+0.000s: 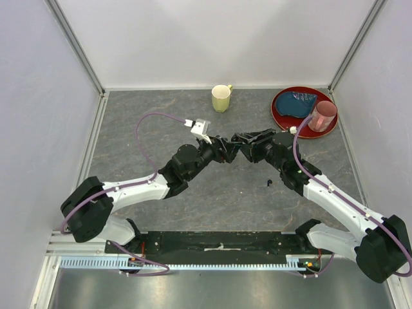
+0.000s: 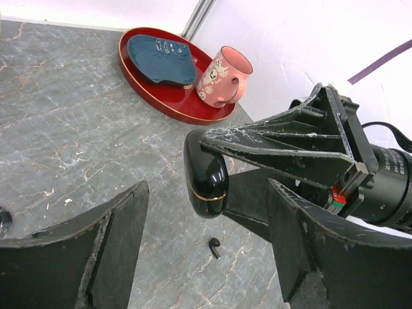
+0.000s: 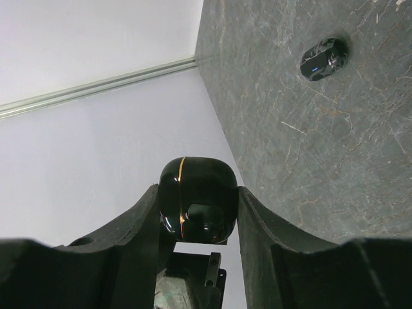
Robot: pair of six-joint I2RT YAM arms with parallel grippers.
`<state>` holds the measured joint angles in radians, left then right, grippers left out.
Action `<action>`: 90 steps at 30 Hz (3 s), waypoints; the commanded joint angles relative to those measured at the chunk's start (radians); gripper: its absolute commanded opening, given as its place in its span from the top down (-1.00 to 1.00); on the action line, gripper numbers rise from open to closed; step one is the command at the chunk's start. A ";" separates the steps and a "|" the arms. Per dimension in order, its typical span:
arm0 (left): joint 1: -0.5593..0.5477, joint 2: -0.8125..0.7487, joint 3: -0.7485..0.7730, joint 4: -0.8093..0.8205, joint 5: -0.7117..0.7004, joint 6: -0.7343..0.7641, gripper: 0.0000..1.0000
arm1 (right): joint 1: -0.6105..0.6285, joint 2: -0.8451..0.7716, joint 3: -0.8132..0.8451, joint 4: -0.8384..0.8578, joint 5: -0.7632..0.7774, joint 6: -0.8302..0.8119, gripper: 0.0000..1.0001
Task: Insert the wireless bluetooth earbuds into the charging case
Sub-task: Pick up the charging case at the center of the board.
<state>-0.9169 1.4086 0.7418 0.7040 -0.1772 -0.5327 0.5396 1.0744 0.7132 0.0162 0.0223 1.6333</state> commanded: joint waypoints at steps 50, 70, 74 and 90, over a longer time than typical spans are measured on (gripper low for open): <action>0.108 -0.109 -0.122 0.186 0.212 0.186 0.96 | -0.068 -0.067 0.133 0.028 -0.247 -0.371 -0.95; 0.414 -0.270 -0.041 -0.055 1.111 0.200 0.96 | -0.079 0.162 0.144 0.332 -0.903 -0.253 -0.94; 0.414 -0.261 -0.038 -0.049 1.108 0.192 0.96 | -0.052 0.176 0.123 0.383 -0.892 -0.214 -0.92; 0.414 -0.255 -0.036 -0.051 1.113 0.191 0.95 | -0.012 0.226 0.039 0.513 -0.838 -0.077 -0.50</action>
<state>-0.5056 1.1522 0.6689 0.6273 0.9054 -0.3523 0.5156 1.2961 0.7666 0.4171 -0.8413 1.4895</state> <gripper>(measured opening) 0.337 0.760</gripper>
